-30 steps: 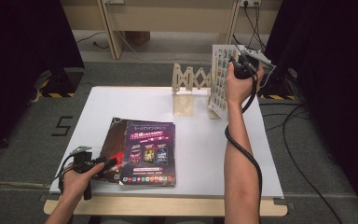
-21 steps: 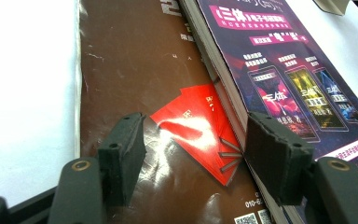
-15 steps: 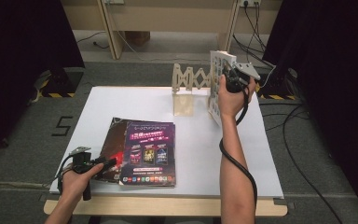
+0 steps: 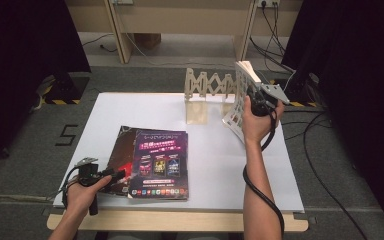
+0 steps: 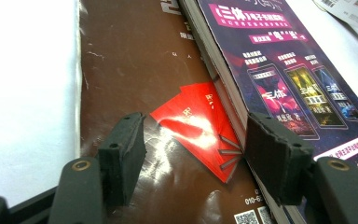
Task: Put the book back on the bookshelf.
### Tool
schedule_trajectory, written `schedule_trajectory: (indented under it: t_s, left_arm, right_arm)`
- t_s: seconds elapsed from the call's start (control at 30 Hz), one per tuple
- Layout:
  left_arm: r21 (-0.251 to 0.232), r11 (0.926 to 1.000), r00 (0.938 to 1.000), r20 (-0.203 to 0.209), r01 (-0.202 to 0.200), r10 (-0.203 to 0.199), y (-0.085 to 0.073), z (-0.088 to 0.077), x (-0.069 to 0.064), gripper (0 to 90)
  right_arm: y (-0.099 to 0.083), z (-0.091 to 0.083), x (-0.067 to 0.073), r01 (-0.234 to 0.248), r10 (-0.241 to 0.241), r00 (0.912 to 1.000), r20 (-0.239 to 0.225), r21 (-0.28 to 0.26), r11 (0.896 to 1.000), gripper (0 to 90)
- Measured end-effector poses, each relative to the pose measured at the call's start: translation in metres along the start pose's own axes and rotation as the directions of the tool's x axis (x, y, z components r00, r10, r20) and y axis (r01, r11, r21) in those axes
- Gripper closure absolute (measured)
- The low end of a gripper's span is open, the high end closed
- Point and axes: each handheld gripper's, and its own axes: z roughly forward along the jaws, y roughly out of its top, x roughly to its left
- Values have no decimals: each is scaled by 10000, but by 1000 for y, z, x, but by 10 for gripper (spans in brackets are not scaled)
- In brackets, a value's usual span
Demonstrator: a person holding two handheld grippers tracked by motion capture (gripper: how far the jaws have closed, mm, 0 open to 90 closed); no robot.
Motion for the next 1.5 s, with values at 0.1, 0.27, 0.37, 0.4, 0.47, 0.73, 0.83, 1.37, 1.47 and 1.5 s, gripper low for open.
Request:
schedule_trajectory:
  t_s: [0.1,0.27,0.37,0.4,0.47,0.73,0.83,1.37,1.47,1.5]
  left_arm:
    - [21,10000,10000,23,-36,36,0,1,-1,373]
    - [14,10000,10000,25,-11,11,0,1,-1,373]
    - [10,10000,10000,38,0,0,0,0,0,373]
    - [12,10000,10000,38,-4,4,0,0,0,373]
    - [9,10000,10000,35,-6,6,0,0,0,373]
    - [-45,10000,10000,31,-2,2,2,-1,0,373]
    - [-71,10000,10000,15,14,-14,2,-1,1,373]
    - [-17,10000,10000,-7,20,-20,2,-2,3,373]
    - [-28,10000,10000,1,24,-24,2,-2,4,373]
    - [-5,10000,10000,-12,21,-21,2,-2,4,373]
  right_arm:
    - [-4,-3,-7,-172,174,9998,-64,200,9997,708]
    - [-4,-7,-13,-190,195,9997,-127,361,9992,706]
    - [-2,-7,-14,-234,245,9995,-209,509,9984,702]
    - [-1,-7,-15,-259,273,9993,-238,584,9980,700]
    - [1,-5,-17,-282,302,9992,-271,716,9970,691]
    - [18,7,-24,-527,586,9970,-505,1123,9923,634]
    - [23,13,-26,-455,525,9972,-528,1270,9909,643]
    - [29,42,-23,451,-363,9987,-370,2747,9605,728]
    - [31,42,-22,623,-564,9980,-293,2759,9592,739]
    - [31,41,-21,608,-562,9981,-245,2720,9604,740]
